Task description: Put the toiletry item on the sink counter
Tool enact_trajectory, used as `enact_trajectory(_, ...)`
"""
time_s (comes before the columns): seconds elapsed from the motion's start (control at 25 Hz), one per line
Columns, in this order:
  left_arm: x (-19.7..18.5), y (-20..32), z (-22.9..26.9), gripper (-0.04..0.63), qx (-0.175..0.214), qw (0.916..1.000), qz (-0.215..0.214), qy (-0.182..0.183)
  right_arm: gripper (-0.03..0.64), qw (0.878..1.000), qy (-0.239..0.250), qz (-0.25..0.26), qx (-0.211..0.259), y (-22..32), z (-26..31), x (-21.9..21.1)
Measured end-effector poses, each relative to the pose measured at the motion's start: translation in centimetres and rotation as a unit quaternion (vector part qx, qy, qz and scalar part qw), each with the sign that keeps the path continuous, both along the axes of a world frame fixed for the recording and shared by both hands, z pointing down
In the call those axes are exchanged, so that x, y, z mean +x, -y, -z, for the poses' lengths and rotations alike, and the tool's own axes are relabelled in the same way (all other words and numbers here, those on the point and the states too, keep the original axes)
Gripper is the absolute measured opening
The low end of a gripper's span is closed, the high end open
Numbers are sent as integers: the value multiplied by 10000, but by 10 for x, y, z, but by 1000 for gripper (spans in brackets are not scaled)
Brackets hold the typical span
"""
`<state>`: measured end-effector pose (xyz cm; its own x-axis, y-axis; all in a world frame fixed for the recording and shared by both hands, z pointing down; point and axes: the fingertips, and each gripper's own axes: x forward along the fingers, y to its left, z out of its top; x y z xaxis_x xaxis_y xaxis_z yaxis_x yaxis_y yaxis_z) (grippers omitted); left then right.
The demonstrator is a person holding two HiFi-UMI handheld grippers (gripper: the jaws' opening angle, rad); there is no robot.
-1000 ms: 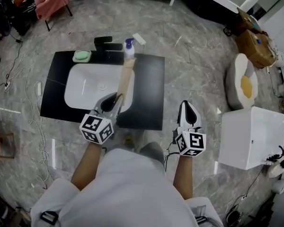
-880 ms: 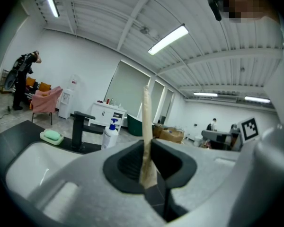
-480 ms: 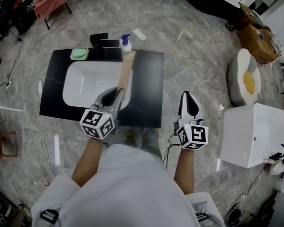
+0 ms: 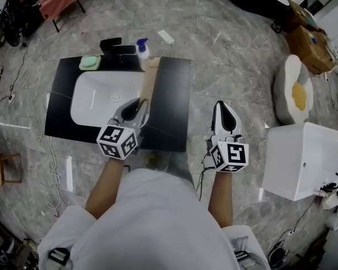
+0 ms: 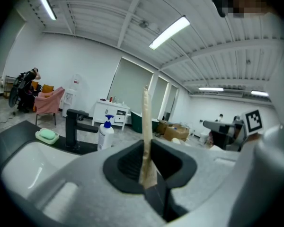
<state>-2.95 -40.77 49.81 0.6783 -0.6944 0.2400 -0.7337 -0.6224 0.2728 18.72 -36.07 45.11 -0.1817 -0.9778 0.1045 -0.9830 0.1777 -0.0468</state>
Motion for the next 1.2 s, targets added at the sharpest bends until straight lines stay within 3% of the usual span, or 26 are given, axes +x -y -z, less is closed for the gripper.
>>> enact_trajectory(0.76, 42, 25, -84, 51, -795, 9946, 268, 609, 5, 9996, -17, 275, -54, 33, -6, 31)
enact_trajectory(1.2, 51, 16, -153, 51, -1333, 9836, 255, 1187, 5, 9996, -3, 217, -159, 32, -17, 49)
